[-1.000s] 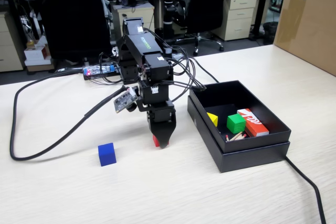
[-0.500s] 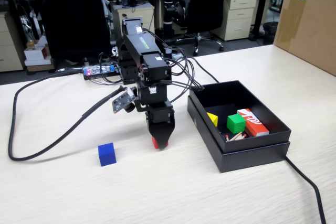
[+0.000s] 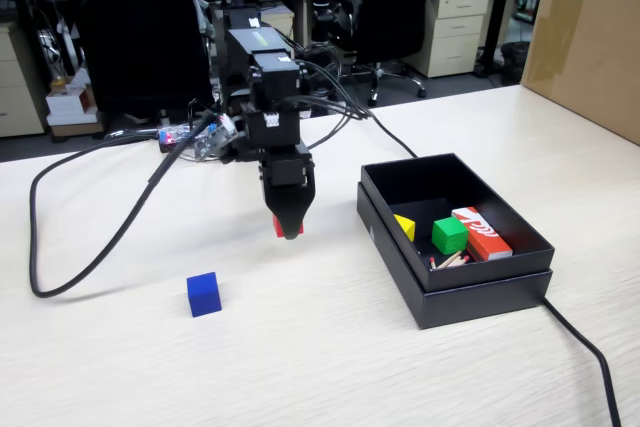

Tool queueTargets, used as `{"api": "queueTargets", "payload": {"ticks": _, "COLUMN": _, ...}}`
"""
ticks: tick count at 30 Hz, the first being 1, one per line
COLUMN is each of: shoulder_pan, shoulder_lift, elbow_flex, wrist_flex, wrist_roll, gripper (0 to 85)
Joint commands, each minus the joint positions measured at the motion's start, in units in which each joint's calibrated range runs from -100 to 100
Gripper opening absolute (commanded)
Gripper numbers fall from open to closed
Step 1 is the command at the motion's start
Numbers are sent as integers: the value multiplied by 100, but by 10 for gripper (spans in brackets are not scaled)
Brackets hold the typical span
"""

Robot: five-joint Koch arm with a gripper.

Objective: Put the red cube on top of the blue cube

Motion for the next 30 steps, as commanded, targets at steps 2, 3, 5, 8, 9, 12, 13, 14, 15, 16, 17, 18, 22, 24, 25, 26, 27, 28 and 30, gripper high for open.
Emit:
{"api": "queueTargets", "payload": {"ticks": 2, "shoulder_pan": -29, "shoulder_lift": -875, "elbow_flex": -12, "wrist_flex": -134, "wrist_roll": -63, "gripper": 9}}
{"api": "queueTargets", "payload": {"ticks": 3, "shoulder_pan": -44, "shoulder_lift": -1024, "elbow_flex": -85, "wrist_flex": -134, "wrist_roll": -68, "gripper": 9}}
{"api": "queueTargets", "payload": {"ticks": 5, "shoulder_pan": -63, "shoulder_lift": -1150, "elbow_flex": -121, "wrist_flex": -134, "wrist_roll": -88, "gripper": 9}}
{"api": "queueTargets", "payload": {"ticks": 8, "shoulder_pan": -117, "shoulder_lift": -1230, "elbow_flex": -76, "wrist_flex": -134, "wrist_roll": -122, "gripper": 9}}
{"api": "queueTargets", "payload": {"ticks": 9, "shoulder_pan": -142, "shoulder_lift": -1230, "elbow_flex": -30, "wrist_flex": -134, "wrist_roll": -151, "gripper": 9}}
{"api": "queueTargets", "payload": {"ticks": 12, "shoulder_pan": -308, "shoulder_lift": -1161, "elbow_flex": 187, "wrist_flex": -134, "wrist_roll": -317, "gripper": 9}}
{"api": "queueTargets", "payload": {"ticks": 13, "shoulder_pan": -386, "shoulder_lift": -1070, "elbow_flex": 287, "wrist_flex": -116, "wrist_roll": -435, "gripper": 8}}
{"api": "queueTargets", "payload": {"ticks": 14, "shoulder_pan": -425, "shoulder_lift": -1012, "elbow_flex": 341, "wrist_flex": -99, "wrist_roll": -484, "gripper": 9}}
{"api": "queueTargets", "payload": {"ticks": 15, "shoulder_pan": -469, "shoulder_lift": -943, "elbow_flex": 423, "wrist_flex": -65, "wrist_roll": -527, "gripper": 9}}
{"api": "queueTargets", "payload": {"ticks": 16, "shoulder_pan": -532, "shoulder_lift": -737, "elbow_flex": 604, "wrist_flex": -56, "wrist_roll": -611, "gripper": 9}}
{"api": "queueTargets", "payload": {"ticks": 17, "shoulder_pan": -562, "shoulder_lift": -611, "elbow_flex": 740, "wrist_flex": -56, "wrist_roll": -659, "gripper": 8}}
{"api": "queueTargets", "payload": {"ticks": 18, "shoulder_pan": -581, "shoulder_lift": -519, "elbow_flex": 831, "wrist_flex": -47, "wrist_roll": -703, "gripper": 9}}
{"api": "queueTargets", "payload": {"ticks": 22, "shoulder_pan": -669, "shoulder_lift": 66, "elbow_flex": 1429, "wrist_flex": -47, "wrist_roll": -869, "gripper": 9}}
{"api": "queueTargets", "payload": {"ticks": 24, "shoulder_pan": -737, "shoulder_lift": 606, "elbow_flex": 1856, "wrist_flex": 48, "wrist_roll": -1045, "gripper": 9}}
{"api": "queueTargets", "payload": {"ticks": 25, "shoulder_pan": -801, "shoulder_lift": 973, "elbow_flex": 2109, "wrist_flex": 169, "wrist_roll": -1172, "gripper": 9}}
{"api": "queueTargets", "payload": {"ticks": 26, "shoulder_pan": -845, "shoulder_lift": 1191, "elbow_flex": 2236, "wrist_flex": 307, "wrist_roll": -1236, "gripper": 9}}
{"api": "queueTargets", "payload": {"ticks": 27, "shoulder_pan": -864, "shoulder_lift": 1283, "elbow_flex": 2282, "wrist_flex": 359, "wrist_roll": -1255, "gripper": 9}}
{"api": "queueTargets", "payload": {"ticks": 28, "shoulder_pan": -908, "shoulder_lift": 1443, "elbow_flex": 2363, "wrist_flex": 480, "wrist_roll": -1309, "gripper": 9}}
{"api": "queueTargets", "payload": {"ticks": 30, "shoulder_pan": -933, "shoulder_lift": 1547, "elbow_flex": 2427, "wrist_flex": 523, "wrist_roll": -1338, "gripper": 9}}
